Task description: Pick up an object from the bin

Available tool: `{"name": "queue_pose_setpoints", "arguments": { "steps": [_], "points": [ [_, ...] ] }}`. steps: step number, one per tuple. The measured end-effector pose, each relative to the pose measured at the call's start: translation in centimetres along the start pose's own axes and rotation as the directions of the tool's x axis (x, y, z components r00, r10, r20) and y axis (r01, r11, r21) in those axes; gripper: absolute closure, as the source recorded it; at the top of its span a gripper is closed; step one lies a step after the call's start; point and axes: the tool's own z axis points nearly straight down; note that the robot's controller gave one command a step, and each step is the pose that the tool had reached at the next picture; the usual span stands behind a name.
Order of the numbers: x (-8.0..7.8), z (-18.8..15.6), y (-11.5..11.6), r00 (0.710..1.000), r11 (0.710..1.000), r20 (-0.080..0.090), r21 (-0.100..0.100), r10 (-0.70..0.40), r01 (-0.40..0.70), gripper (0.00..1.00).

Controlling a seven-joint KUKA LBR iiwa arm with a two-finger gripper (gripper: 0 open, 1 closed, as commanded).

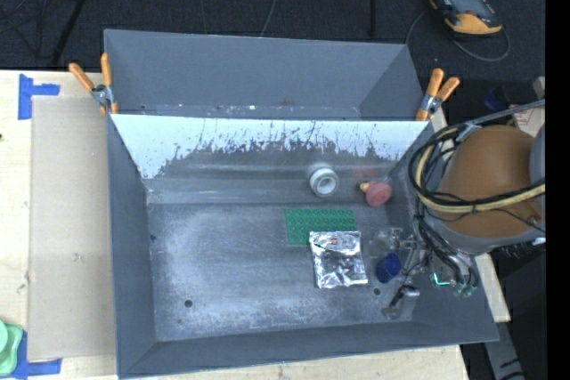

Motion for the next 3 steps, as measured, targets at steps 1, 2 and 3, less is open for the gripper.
{"name": "queue_pose_setpoints", "arguments": {
  "steps": [1, 2, 3],
  "points": [
    [-10.3, 7.9, 4.8, 0.976, 0.976, 0.012, 0.003, -0.218, 0.218, 0.0],
    [-10.3, 7.4, 4.7, 0.976, 0.976, 0.011, 0.004, -0.219, 0.219, 1.0],
    [-9.2, -6.7, 4.9, 0.98, 0.98, 0.017, 0.006, -0.2, 0.2, 1.0]
  ]
}}
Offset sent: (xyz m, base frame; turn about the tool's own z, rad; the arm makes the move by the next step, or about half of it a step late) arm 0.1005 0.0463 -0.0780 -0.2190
